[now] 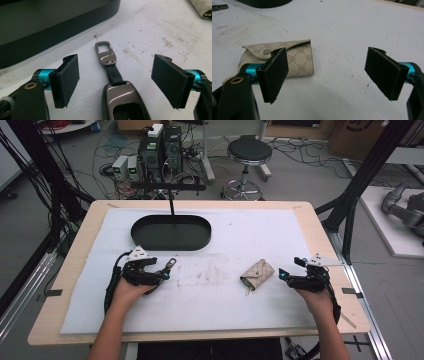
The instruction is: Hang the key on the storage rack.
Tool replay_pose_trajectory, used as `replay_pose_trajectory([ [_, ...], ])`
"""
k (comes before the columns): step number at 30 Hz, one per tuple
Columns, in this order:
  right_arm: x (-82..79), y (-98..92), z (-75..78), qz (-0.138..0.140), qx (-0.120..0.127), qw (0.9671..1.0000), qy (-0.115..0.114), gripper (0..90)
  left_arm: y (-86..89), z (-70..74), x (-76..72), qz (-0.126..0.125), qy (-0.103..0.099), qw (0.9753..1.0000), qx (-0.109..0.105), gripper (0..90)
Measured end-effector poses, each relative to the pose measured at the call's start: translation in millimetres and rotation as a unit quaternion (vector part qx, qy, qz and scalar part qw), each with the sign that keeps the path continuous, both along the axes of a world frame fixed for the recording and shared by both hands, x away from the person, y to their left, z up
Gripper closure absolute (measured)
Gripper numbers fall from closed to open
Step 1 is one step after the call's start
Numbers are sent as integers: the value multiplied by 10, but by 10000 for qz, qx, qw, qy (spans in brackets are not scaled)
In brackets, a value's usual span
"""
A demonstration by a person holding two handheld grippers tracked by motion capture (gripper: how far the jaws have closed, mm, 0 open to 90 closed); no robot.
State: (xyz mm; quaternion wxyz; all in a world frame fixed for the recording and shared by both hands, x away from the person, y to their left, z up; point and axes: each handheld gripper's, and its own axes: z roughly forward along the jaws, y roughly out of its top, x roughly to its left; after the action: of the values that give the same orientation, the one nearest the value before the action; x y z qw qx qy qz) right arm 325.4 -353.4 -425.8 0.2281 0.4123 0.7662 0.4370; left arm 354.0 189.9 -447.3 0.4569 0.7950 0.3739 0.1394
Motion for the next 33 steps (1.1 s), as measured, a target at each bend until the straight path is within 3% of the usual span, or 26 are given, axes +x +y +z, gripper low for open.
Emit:
replay_pose_trajectory([
  [3,-30,-7,4,-30,1,10000,6,194,-69,-22,57,-56,36,9999,152,253],
  [5,-68,-25,5,-48,-26,10000,-3,194,-108,-32,81,-37,100,9995,302,338],
  [6,-68,-25,5,-48,-26,10000,-3,194,-119,-36,91,-19,148,9991,385,338],
  [7,-77,-32,4,-61,-40,10000,-29,195,-124,-38,96,-40,173,9988,453,388],
  [8,-97,-43,2,-81,-32,10000,-6,195,-137,-40,93,-53,187,9986,500,551],
  [11,-108,-54,-1,-102,-43,9999,-21,194,-189,-35,60,10,14,9964,853,609],
  [14,-118,-56,-8,-102,-60,9999,-7,195,-176,-18,34,-17,65,9961,881,759],
  [20,-101,-15,-19,-42,-106,9999,7,195,-128,-10,-3,-123,71,9966,808,820],
  [23,-87,8,-22,8,-120,9999,-15,195,-98,49,-26,-16,-36,9967,812,830],
  [27,-79,52,-32,44,-115,9999,6,194,38,197,-32,105,-260,9987,433,835],
  [33,-47,102,-81,124,-127,9998,73,195,134,345,4,243,-484,9985,110,835],
])
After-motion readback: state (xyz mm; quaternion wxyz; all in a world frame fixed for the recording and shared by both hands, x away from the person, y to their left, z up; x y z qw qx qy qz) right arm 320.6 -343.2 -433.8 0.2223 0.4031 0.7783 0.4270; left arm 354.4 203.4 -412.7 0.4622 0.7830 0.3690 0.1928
